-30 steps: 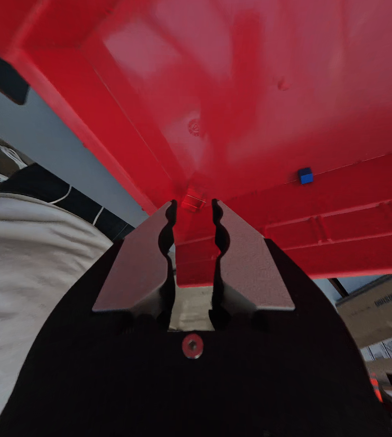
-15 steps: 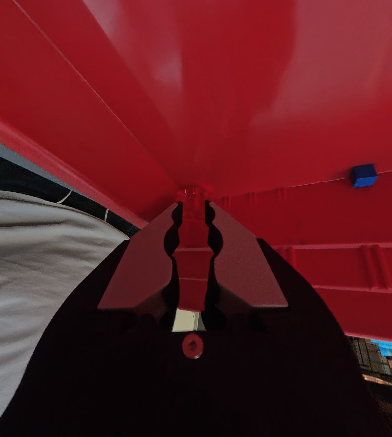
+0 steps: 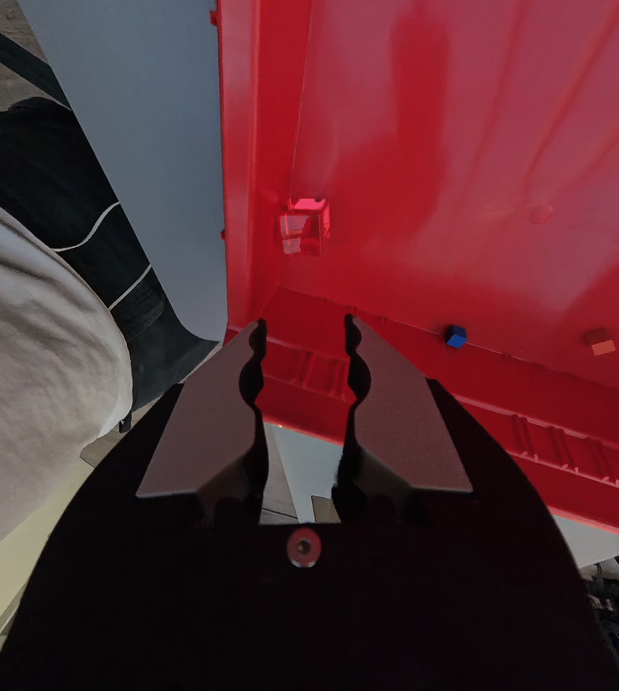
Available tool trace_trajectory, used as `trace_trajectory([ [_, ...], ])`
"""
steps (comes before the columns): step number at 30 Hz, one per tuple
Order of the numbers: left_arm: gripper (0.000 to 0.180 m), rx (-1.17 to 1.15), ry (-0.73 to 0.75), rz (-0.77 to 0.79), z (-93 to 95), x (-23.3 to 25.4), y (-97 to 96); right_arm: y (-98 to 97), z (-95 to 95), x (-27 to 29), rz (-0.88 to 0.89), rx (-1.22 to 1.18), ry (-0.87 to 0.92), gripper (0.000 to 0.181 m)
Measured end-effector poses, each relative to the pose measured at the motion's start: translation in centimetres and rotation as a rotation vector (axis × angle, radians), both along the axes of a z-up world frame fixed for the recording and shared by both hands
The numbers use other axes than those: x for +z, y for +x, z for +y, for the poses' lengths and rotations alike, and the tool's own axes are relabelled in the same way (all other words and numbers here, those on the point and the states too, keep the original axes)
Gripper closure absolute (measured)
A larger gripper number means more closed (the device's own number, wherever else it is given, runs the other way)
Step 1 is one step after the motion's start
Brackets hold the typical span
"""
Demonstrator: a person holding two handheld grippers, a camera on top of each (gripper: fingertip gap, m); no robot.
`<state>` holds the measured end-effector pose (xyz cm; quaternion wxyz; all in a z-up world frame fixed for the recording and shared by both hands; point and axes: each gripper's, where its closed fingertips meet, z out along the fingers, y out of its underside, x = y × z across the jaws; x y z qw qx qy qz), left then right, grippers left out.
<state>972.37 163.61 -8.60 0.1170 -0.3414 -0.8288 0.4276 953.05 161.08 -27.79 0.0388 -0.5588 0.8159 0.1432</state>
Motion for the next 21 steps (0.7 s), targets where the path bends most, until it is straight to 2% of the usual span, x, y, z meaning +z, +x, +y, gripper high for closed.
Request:
trace_trajectory([
  [2,0.153,0.003,0.028,-0.003,0.8,-0.6,1.2,1.7,0.2,-0.6,-0.044,-0.002,0.015,0.144],
  [4,0.153,-0.004,0.039,-0.017,1.0,-0.8,2.7,2.2,0.0,-1.5,-0.060,0.125,-0.034,0.146],
  [7,0.154,-0.004,0.041,-0.034,0.5,-0.5,5.2,2.6,0.3,-2.7,-0.095,0.189,-0.059,0.147],
  [9,0.154,-0.015,0.037,-0.040,-0.2,-0.2,6.6,3.0,-0.1,-3.3,-0.126,0.144,-0.068,0.151],
  [11,0.153,-0.025,0.032,-0.052,-1.1,0.0,7.7,2.8,-1.3,-3.9,-0.118,0.101,-0.108,0.144],
  [15,0.153,-0.066,0.026,-0.038,-2.5,0.7,8.7,2.8,-3.5,-3.0,-0.148,0.019,-0.191,0.146],
  [19,0.153,-0.107,0.031,-0.034,-3.5,0.5,8.7,3.3,-1.9,-2.6,-0.200,-0.024,-0.126,0.144],
  [21,0.153,-0.123,0.033,-0.026,-3.8,0.3,8.4,2.9,-1.5,-3.5,-0.158,0.020,-0.129,0.143],
])
